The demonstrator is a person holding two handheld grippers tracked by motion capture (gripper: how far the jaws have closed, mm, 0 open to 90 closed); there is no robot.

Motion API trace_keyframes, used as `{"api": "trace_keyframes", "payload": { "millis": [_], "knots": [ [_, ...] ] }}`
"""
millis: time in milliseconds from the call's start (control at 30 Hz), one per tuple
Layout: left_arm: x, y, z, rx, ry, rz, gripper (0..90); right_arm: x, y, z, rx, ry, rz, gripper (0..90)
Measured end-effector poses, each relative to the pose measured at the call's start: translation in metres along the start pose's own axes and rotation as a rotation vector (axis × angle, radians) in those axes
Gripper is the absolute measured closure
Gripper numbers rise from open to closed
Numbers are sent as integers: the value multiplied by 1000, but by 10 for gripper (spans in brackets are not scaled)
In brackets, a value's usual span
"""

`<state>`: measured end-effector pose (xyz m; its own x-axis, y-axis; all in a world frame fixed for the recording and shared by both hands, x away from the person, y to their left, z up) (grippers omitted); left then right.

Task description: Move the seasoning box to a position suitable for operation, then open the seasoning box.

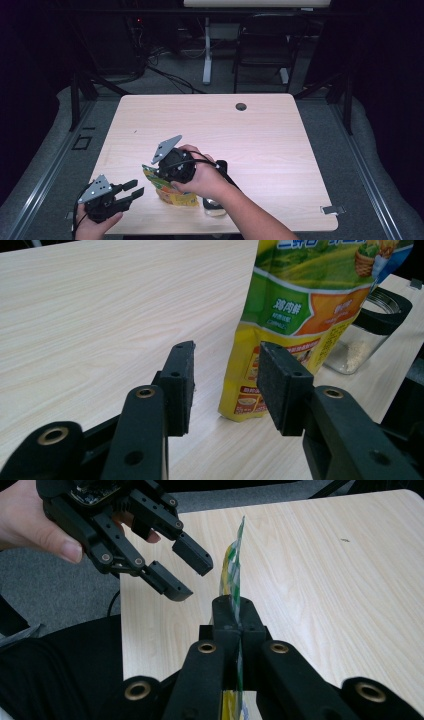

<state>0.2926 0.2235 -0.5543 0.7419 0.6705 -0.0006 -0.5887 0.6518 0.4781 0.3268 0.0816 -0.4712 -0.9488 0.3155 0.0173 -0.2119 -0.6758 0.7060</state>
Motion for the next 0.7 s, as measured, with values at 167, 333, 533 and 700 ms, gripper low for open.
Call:
{"api": "trace_keyframes", "payload": {
  "millis": [167,333,533,700],
  "knots": [
    [-3,-3,0,0,-19,-16,531,-2,7,1,-43,-22,8,900],
    [-5,-6,-3,7,-12,-24,516,-4,15,2,-74,-37,8,900],
    [-5,-7,-3,-2,4,-31,516,-4,21,1,-82,-33,6,900],
    [-6,-8,-4,2,7,-43,515,-6,26,2,-106,-50,6,900]
  ]
}}
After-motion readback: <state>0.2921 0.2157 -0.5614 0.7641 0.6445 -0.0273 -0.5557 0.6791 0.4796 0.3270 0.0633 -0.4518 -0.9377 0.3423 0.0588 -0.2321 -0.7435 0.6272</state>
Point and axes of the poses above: each handheld gripper's, and its own axes: y roughly backward along the jaws, z roughly out of its top, x roughly to its left, the point moved 8 cm from there along -y, roughly forward along the jaws, and after that the axes turned 6 degrees about -y, right-handed, at the moved point
